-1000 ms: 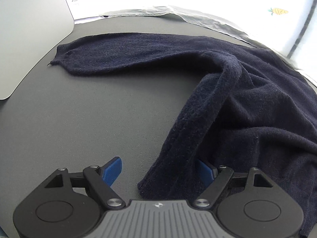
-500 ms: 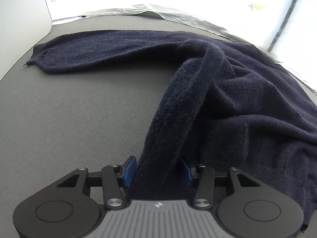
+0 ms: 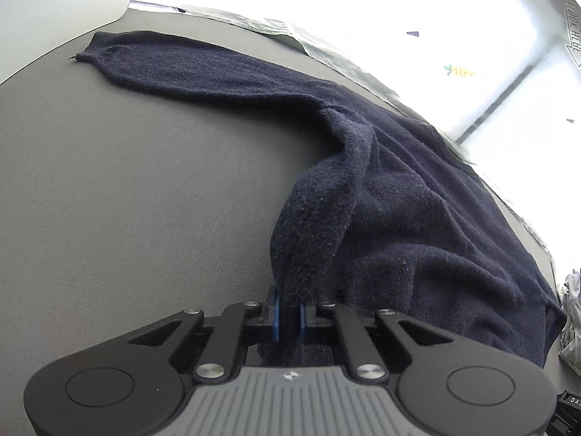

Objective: Fold clothes
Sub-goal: 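Grasp the sweater edge with the right gripper while the left gripper grasps another edge, then pull the sweater flat across the table with both grippers, then release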

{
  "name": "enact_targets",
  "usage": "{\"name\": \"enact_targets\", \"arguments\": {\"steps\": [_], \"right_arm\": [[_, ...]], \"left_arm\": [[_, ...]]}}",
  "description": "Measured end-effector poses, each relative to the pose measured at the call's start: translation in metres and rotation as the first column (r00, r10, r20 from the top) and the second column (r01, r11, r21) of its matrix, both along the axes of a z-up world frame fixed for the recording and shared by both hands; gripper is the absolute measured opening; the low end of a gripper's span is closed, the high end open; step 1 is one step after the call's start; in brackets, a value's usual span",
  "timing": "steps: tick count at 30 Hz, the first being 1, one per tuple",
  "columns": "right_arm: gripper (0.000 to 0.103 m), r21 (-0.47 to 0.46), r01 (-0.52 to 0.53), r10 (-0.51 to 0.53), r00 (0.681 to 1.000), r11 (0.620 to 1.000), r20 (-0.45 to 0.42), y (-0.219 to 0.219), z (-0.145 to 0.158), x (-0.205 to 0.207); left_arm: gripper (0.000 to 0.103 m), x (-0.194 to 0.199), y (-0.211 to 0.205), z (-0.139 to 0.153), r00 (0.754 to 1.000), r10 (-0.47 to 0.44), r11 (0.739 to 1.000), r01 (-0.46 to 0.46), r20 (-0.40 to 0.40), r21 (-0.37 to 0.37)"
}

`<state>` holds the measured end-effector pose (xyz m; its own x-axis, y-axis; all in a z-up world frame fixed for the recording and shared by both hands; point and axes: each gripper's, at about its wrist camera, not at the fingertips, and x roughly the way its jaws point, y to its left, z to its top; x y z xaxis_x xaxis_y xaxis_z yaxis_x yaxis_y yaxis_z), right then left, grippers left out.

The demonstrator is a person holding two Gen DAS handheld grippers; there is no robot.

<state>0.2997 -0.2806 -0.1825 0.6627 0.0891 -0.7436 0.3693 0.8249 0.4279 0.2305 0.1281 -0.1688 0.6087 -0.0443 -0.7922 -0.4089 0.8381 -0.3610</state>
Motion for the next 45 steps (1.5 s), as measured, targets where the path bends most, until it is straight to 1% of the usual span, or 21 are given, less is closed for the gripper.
{"name": "enact_targets", "arguments": {"steps": [4, 10, 14, 17, 19, 21, 22, 23, 24, 25, 26, 27, 29, 32, 34, 39, 42, 45], "right_arm": [[0.006, 0.030, 0.042, -0.043, 0.999, 0.999, 0.012, -0.016, 0.007, -0.031], [0.006, -0.010, 0.006, -0.006, 1.000, 1.000, -0.017, -0.019, 0.015, -0.065], [0.006, -0.003, -0.003, 0.003, 0.999, 1.000, -0.051, -0.026, 0.012, -0.077], [0.006, 0.010, -0.007, 0.008, 0.996, 1.000, -0.088, -0.030, 0.003, -0.078], [0.007, 0.007, -0.024, 0.025, 0.994, 1.000, -0.111, -0.032, 0.000, -0.072], [0.007, -0.003, -0.048, 0.047, 0.990, 0.999, -0.131, -0.033, -0.003, -0.066], [0.009, -0.006, -0.062, 0.060, 0.988, 0.998, -0.139, -0.035, -0.004, -0.061], [0.012, -0.010, -0.069, 0.067, 0.987, 0.998, -0.148, -0.037, -0.005, -0.058], [0.014, -0.012, -0.072, 0.069, 0.986, 0.997, -0.152, -0.039, -0.004, -0.056], [0.018, -0.013, -0.074, 0.071, 0.985, 0.997, -0.155, -0.042, -0.004, -0.054], [0.022, -0.015, -0.068, 0.065, 0.986, 0.998, -0.153, -0.047, -0.004, -0.053], [0.023, -0.017, -0.060, 0.057, 0.987, 0.998, -0.149, -0.053, -0.004, -0.051], [0.024, -0.034, -0.039, 0.034, 0.989, 0.999, -0.141, -0.064, -0.001, -0.045], [0.024, -0.072, -0.023, 0.014, 0.992, 0.997, -0.124, -0.081, 0.000, -0.036], [0.024, -0.077, -0.017, 0.007, 0.992, 0.997, -0.123, -0.091, -0.002, -0.030], [0.024, -0.058, -0.011, 0.004, 0.992, 0.998, -0.125, -0.111, -0.010, -0.014], [0.024, -0.059, -0.025, 0.018, 0.992, 0.998, -0.123, -0.116, -0.013, -0.005], [0.025, -0.058, -0.037, 0.029, 0.992, 0.998, -0.122, -0.121, -0.014, 0.005]], "left_arm": [[0.010, -0.028, -0.016, 0.011, 1.000, 0.007, 1.000, -0.007, 0.003, -0.012], [0.010, -0.057, -0.038, 0.021, 0.999, 0.029, 1.000, -0.030, -0.044, -0.010], [0.010, -0.068, -0.047, 0.013, 0.994, 0.054, 0.998, -0.057, -0.098, -0.030], [0.011, -0.064, -0.052, -0.001, 0.985, 0.074, 0.996, -0.082, -0.158, -0.047], [0.016, -0.055, -0.055, -0.007, 0.978, 0.083, 0.996, -0.090, -0.193, -0.029], [0.019, -0.047, -0.059, -0.011, 0.971, 0.095, 0.995, -0.099, -0.219, -0.007], [0.019, -0.044, -0.061, -0.012, 0.969, 0.103, 0.994, -0.105, -0.225, 0.002], [0.023, -0.041, -0.063, -0.012, 0.967, 0.110, 0.994, -0.110, -0.230, 0.010], [0.030, -0.039, -0.066, -0.011, 0.964, 0.122, 0.992, -0.120, -0.236, 0.024], [0.034, -0.037, -0.068, -0.010, 0.961, 0.139, 0.990, -0.133, -0.241, 0.040], [0.042, -0.034, -0.071, -0.009, 0.957, 0.155, 0.988, -0.146, -0.246, 0.057], [0.049, -0.035, -0.073, -0.006, 0.955, 0.174, 0.984, -0.160, -0.241, 0.078], [0.056, -0.038, -0.076, 0.001, 0.953, 0.213, 0.974, -0.190, -0.216, 0.126], [0.064, -0.042, -0.081, 0.015, 0.951, 0.264, 0.954, -0.232, -0.163, 0.188], [0.068, -0.040, -0.087, 0.023, 0.949, 0.286, 0.942, -0.254, -0.129, 0.222], [0.080, -0.025, -0.112, 0.033, 0.968, 0.237, 0.947, -0.213, -0.076, 0.242], [0.081, -0.012, -0.130, 0.033, 0.982, 0.180, 0.956, -0.160, -0.062, 0.246], [0.082, 0.007, -0.146, 0.029, 0.990, 0.121, 0.967, -0.100, -0.078, 0.234]]}}
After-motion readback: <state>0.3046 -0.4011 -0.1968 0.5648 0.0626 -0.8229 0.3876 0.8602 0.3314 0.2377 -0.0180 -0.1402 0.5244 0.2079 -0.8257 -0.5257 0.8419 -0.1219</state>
